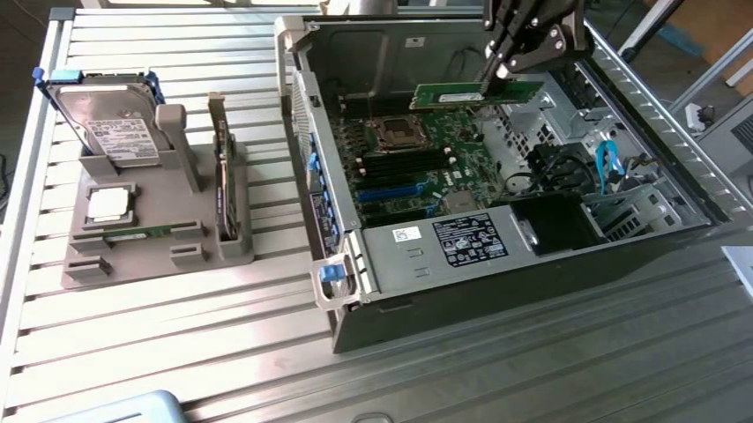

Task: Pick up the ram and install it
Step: 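Pick up the ram and move it above insertion slot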

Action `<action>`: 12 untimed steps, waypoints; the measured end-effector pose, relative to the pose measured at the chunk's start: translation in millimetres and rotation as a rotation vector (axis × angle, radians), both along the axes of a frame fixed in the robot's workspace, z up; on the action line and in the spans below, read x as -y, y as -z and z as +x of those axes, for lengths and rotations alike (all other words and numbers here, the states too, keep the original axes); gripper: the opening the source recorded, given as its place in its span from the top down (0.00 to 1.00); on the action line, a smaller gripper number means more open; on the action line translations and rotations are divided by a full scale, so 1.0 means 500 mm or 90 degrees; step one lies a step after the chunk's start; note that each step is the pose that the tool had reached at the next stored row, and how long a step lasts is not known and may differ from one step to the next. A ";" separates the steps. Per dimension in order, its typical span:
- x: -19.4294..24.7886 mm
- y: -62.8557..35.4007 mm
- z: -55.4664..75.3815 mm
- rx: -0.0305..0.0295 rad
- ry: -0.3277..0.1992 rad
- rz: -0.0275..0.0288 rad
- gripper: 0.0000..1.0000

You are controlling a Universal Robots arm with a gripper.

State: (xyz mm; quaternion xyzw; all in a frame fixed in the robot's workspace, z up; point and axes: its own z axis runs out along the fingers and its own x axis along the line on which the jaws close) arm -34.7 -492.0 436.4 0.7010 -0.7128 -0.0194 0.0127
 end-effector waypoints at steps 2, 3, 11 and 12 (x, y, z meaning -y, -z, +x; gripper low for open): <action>0.0000 0.002 0.037 0.0000 0.000 0.0000 0.87; 0.0000 0.003 0.050 0.0000 0.000 0.0000 0.87; 0.0000 0.015 0.124 0.0000 0.000 0.0000 0.87; 0.0000 0.016 0.132 0.0000 0.000 -0.0001 0.87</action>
